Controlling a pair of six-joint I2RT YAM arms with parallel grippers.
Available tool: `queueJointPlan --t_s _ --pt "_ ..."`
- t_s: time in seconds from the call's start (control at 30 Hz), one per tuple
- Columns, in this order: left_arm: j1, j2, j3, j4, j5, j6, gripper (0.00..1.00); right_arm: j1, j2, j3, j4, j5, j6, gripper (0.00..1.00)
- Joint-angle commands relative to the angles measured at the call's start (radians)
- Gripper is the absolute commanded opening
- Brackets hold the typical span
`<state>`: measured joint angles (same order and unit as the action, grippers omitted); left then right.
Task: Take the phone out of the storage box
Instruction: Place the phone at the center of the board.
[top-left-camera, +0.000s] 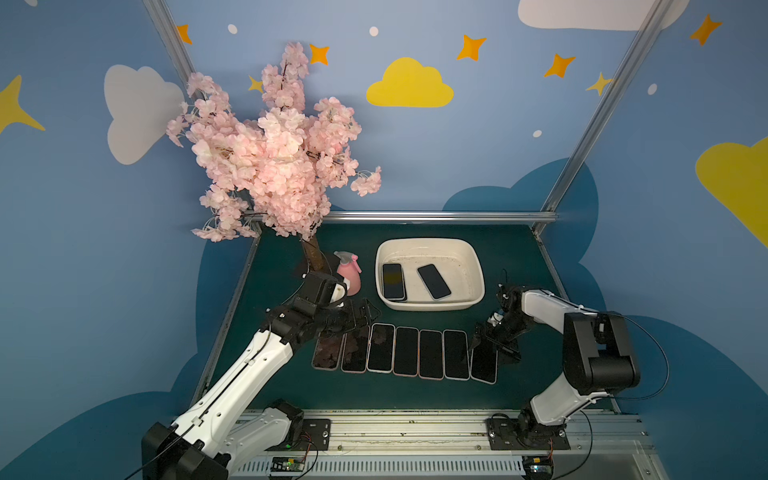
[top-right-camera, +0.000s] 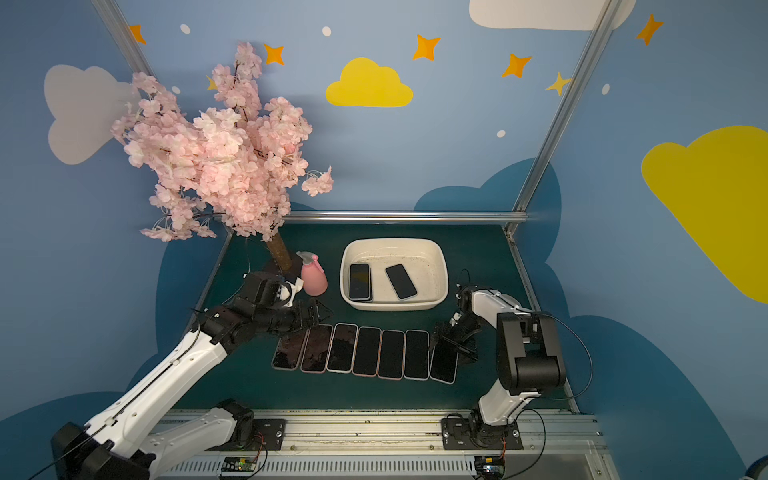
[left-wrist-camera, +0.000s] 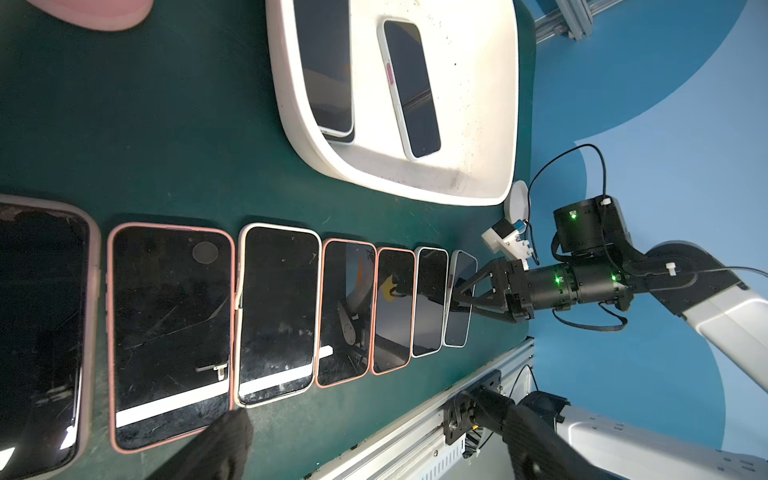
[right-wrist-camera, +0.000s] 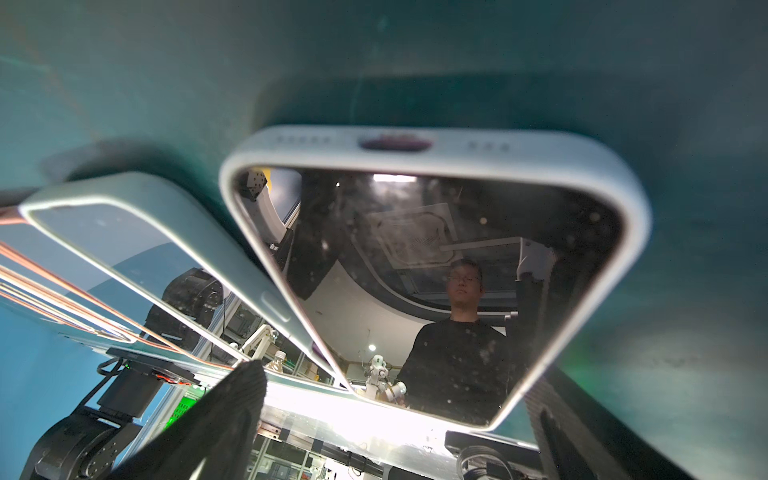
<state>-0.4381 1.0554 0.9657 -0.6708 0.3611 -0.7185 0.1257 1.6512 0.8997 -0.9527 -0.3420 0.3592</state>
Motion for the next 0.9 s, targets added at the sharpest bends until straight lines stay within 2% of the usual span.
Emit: queueJointPlan --t_s 0.0,0.2,0.4,0.53,0.7,0.87 --pt "0.009 0.027 0.103 -0.093 0.040 0.100 0.99 0.011 0.035 0.017 0.219 -0.088 0.016 0.99" --pt "0.015 0.034 0.150 -0.144 0.087 0.153 0.99 0.044 -0.028 0.034 0.195 -0.083 0.071 0.99" --pt "0.018 -0.045 0.049 -0.102 0.118 0.161 0.99 0.045 -0.130 0.025 0.140 -0.040 0.075 0.99" --pt "0.018 -0.069 -0.024 -0.055 0.139 0.143 0.99 0.040 -0.192 0.067 0.032 0.053 0.058 0.99" --pt "0.018 -0.072 -0.026 -0.036 0.097 0.123 0.99 0.031 -0.305 0.140 -0.060 0.102 0.050 0.99" --pt "0.019 -0.148 -0.061 0.011 0.017 -0.015 0.99 0.028 -0.378 0.289 -0.076 0.043 -0.010 0.99"
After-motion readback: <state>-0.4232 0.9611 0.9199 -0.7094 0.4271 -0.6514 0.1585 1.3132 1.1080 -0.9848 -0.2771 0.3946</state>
